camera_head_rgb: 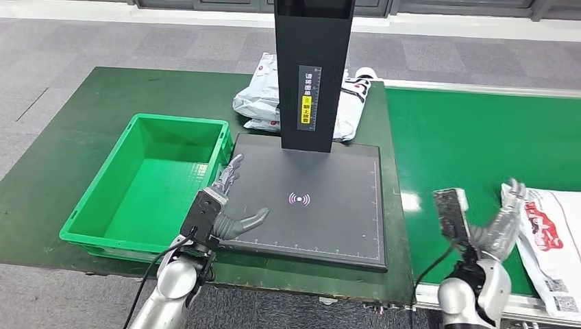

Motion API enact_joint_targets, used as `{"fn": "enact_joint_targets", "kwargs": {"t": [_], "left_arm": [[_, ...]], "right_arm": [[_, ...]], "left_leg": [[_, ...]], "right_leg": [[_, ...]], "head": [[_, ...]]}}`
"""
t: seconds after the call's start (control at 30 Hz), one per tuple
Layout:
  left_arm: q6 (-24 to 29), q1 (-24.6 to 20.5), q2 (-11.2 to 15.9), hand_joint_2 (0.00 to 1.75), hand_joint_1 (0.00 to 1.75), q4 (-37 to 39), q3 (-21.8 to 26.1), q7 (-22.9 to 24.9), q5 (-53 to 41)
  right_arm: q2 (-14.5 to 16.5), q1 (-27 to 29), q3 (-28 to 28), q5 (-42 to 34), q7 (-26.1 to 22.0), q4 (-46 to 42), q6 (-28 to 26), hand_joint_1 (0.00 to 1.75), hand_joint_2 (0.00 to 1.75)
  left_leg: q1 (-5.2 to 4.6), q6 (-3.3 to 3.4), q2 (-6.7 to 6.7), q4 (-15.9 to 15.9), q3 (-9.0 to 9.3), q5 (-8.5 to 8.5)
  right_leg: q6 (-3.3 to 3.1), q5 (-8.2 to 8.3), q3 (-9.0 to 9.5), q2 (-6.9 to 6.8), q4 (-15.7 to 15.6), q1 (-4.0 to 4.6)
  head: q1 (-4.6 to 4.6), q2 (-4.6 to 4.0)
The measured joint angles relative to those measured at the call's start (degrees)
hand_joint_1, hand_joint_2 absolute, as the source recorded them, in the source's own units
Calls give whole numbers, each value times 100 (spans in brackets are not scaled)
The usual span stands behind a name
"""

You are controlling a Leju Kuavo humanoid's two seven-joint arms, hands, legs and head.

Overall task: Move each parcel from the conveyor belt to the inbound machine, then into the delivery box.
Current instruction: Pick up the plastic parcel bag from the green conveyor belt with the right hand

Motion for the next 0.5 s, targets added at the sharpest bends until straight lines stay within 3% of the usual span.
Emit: {"fn": "enact_joint_targets", "kwargs": {"t": [0.3,0.5], "left_arm": [[-1,-3,-27,175,0,3,-3,37,32],[-32,-32,-27,175,0,67,-7,50,104]], "right_arm": [[-223,-92,-381,490,151,428,-178,0,175],[-446,-104,-673,293,-267,670,-221,0,175]], "left_leg": [[3,-2,1,-1,2,1],[4,0,1,-1,1,0]], "right_leg": [[-1,-1,-3,3,1,11],[-1,-1,-3,3,0,5]], "head": [[0,0],[0,0]]}}
